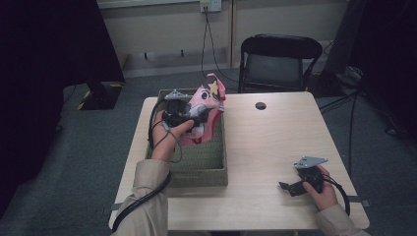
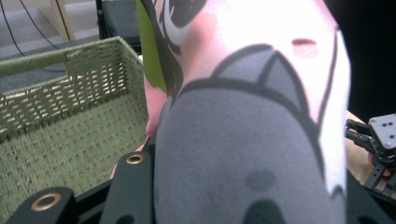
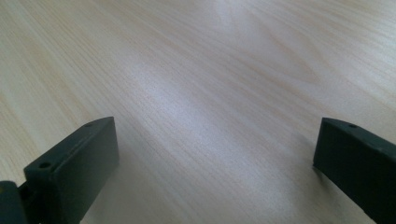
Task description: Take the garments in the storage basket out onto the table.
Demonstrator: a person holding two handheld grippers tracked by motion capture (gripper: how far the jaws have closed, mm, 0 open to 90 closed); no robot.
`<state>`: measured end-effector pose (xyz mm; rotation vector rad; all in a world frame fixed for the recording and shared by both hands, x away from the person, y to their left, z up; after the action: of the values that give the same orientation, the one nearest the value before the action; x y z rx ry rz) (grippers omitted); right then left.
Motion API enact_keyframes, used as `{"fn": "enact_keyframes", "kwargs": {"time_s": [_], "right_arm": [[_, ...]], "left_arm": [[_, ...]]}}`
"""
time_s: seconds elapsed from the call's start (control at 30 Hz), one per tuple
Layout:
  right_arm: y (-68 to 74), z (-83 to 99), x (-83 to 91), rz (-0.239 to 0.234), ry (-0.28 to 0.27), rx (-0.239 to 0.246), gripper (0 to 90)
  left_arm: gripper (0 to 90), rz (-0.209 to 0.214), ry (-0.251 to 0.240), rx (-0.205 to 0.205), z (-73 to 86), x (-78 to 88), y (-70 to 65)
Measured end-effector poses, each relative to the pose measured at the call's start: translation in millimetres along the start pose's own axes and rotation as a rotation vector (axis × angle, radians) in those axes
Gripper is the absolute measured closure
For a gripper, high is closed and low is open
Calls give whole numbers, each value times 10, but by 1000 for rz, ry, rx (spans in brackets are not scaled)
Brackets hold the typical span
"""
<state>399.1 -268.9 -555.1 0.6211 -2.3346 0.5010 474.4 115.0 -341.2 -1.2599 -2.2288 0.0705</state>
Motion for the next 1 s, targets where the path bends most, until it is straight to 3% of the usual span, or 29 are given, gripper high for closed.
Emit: {"fn": "enact_keyframes", "kwargs": {"time_s": [0.4, 1.0], "right_arm": [[1, 0, 1, 0, 1, -1, 0], [0, 0, 0, 0, 0, 0, 0]], "left_arm": [[552, 80, -25, -25, -133, -133, -254], [550, 177, -17, -58, -168, -451, -546]]}}
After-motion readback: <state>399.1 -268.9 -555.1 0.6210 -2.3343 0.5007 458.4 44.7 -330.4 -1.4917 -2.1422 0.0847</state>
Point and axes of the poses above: each handheld gripper's, and its own axes: x roughly backward along the jaws, z roughly out of its underside, y roughly to its left, the point moved 4 cm from there along -x, roughly forward along the jaws, and after that the axes turned 14 degrees about z, right-handed, at the moved point
